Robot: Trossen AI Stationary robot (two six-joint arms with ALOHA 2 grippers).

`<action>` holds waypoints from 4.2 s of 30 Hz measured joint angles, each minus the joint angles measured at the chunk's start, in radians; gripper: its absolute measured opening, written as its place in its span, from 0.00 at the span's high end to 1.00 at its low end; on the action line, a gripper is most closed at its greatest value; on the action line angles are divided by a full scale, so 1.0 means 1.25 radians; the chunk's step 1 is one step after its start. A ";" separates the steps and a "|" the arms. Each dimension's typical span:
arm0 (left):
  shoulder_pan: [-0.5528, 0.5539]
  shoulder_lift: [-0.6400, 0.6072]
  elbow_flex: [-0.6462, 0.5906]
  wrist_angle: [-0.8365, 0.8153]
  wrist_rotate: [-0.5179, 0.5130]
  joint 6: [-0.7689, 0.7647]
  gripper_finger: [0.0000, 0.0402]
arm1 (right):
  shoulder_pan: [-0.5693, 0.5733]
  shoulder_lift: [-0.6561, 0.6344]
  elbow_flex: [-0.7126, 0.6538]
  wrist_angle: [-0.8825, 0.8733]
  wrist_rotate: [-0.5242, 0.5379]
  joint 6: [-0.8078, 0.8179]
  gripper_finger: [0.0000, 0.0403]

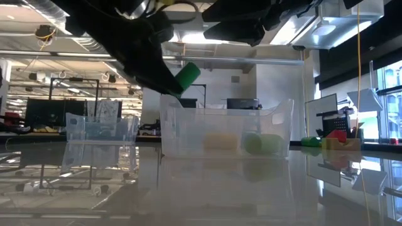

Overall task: Sort blocks by size
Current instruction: Put the green cylindrical block into the bottom transparent bin, then put the yellow arch block into the top right transparent bin

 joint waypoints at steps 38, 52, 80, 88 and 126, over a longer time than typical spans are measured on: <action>-0.256 -0.250 0.032 -0.554 0.001 -0.232 0.46 | 0.000 0.000 0.000 -0.012 0.000 0.000 0.34; -0.410 -0.251 0.032 -0.747 0.020 -0.591 0.46 | 0.000 0.000 0.000 -0.012 0.000 0.000 0.34; -0.511 -0.237 0.030 -0.787 0.086 -0.813 0.46 | 0.000 0.000 0.000 -0.029 -0.001 0.003 0.34; -0.563 -0.194 0.030 -0.748 0.086 -0.731 0.46 | 0.000 0.000 0.000 -0.029 -0.001 0.004 0.34; -0.712 -0.011 0.030 -0.696 0.104 -0.586 0.68 | 0.000 0.000 0.000 -0.030 -0.001 0.004 0.34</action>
